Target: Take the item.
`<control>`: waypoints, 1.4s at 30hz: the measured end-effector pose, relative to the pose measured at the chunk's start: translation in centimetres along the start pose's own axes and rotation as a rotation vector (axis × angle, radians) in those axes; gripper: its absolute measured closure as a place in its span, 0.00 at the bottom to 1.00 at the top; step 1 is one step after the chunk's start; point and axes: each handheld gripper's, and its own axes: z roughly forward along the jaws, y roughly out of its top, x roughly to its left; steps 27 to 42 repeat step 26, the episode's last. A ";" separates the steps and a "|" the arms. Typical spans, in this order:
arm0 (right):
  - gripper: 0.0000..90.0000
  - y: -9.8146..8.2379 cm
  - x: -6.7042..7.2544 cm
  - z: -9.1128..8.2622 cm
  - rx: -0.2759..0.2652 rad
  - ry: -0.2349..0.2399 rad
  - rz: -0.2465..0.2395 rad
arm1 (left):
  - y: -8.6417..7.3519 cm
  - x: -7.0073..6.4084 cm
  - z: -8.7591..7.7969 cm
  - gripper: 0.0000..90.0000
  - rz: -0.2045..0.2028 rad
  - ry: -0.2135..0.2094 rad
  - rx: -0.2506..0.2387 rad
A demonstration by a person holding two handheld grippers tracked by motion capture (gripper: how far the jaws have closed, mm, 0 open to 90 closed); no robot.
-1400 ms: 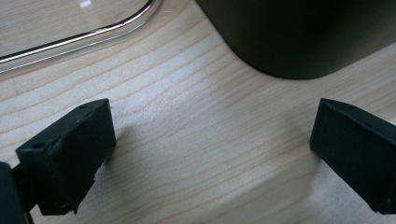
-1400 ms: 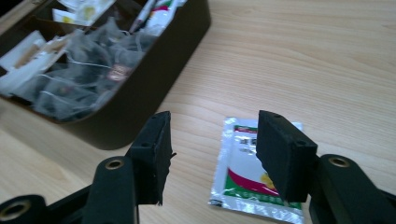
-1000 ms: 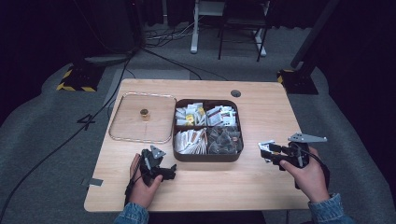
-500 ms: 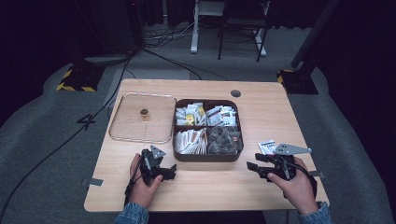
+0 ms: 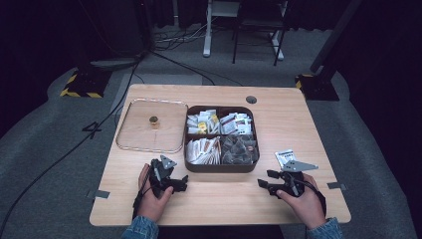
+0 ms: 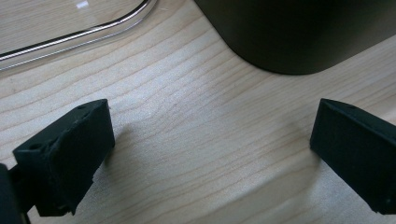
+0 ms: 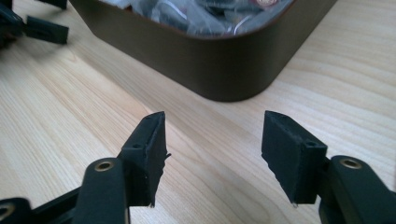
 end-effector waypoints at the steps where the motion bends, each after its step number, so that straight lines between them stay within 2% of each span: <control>1: 0.45 -0.1 0.0 0.1 0.006 0.000 -0.005 | 0.0 0.0 0.0 0.00 0.000 0.000 0.000; 7: 0.44 -0.8 0.4 1.1 0.041 -0.015 -0.047 | 0.0 0.0 0.0 0.00 0.001 -0.003 0.000; 17: 0.36 -1.6 0.8 2.2 0.040 -0.059 -0.130 | 0.1 0.0 0.1 0.00 0.003 -0.005 0.001; 19: 0.31 -1.7 0.8 2.4 0.052 -0.072 -0.130 | 0.1 0.0 0.1 0.00 0.005 -0.005 -0.001; 20: 0.27 -1.8 0.8 2.5 0.053 -0.077 -0.146 | 0.1 0.0 0.1 0.00 0.004 -0.005 0.001; 21: 0.18 -1.9 0.9 2.8 0.047 -0.084 -0.161 | 0.1 0.0 0.1 0.00 0.004 -0.005 0.001; 26: 0.14 -1.8 1.0 3.1 0.057 -0.086 -0.163 | 0.1 0.0 0.1 0.00 0.004 -0.006 0.001; 42: 0.14 -1.8 1.0 3.1 0.057 -0.086 -0.163 | 0.1 0.0 0.1 0.00 0.004 -0.006 0.001</control>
